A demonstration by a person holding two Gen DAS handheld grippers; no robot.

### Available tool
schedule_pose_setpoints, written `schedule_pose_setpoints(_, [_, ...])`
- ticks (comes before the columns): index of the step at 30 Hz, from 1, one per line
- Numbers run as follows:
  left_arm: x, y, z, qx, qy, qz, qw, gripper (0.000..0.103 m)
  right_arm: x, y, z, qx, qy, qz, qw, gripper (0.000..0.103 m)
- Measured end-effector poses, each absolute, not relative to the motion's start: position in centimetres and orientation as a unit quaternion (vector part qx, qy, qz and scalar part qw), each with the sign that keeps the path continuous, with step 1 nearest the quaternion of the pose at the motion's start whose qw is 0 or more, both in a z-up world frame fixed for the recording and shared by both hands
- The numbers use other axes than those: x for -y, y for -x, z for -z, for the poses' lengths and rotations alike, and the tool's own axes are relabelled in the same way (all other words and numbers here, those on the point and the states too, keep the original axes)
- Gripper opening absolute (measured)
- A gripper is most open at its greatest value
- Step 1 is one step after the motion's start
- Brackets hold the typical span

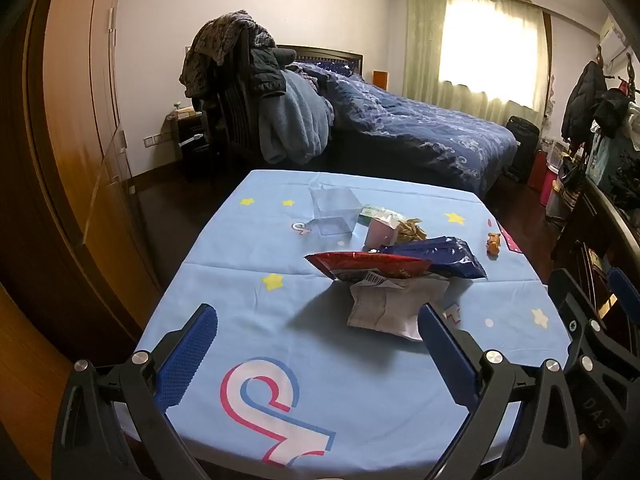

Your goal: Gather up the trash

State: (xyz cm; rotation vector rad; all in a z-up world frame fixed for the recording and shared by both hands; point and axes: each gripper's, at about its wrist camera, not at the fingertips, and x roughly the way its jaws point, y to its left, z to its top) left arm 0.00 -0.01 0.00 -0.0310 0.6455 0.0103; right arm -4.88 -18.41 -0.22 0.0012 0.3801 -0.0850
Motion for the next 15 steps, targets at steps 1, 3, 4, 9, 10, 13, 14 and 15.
schedule_pose_setpoints(1, [0.01,-0.01,0.01,-0.318,0.016,-0.005,0.948,0.1,18.41,4.87,0.22,-0.189,0.0,0.043,0.981,0.1])
schedule_pose_setpoints(3, [0.0,-0.02,0.02,-0.318,0.015,-0.006,0.948,0.1,18.41,4.88,0.2,-0.189,0.0,0.043,0.981,0.1])
schedule_pose_setpoints(4, [0.0,-0.04,0.03,-0.318,0.015,-0.005,0.948,0.1,18.42,4.88,0.2,-0.189,0.0,0.043,0.981,0.1])
schedule_pose_setpoints(9, [-0.09,0.06,-0.06,-0.316,0.016,-0.004,0.948,0.1,18.41,4.89,0.17,-0.189,0.0,0.043,0.981,0.1])
schedule_pose_setpoints(10, [0.01,0.0,0.0,-0.317,0.014,-0.006,0.948,0.1,18.43,4.87,0.18,-0.189,0.0,0.043,0.981,0.1])
schedule_pose_setpoints(13, [-0.04,0.01,0.0,-0.316,0.015,-0.006,0.949,0.1,18.44,4.87,0.18,-0.189,0.0,0.043,0.981,0.1])
schedule_pose_setpoints(14, [0.02,0.0,0.01,-0.317,0.014,-0.007,0.948,0.1,18.44,4.87,0.18,-0.189,0.0,0.043,0.981,0.1])
schedule_pose_setpoints(15, [0.01,-0.01,0.01,-0.317,0.014,-0.007,0.948,0.1,18.45,4.87,0.17,-0.189,0.0,0.043,0.981,0.1])
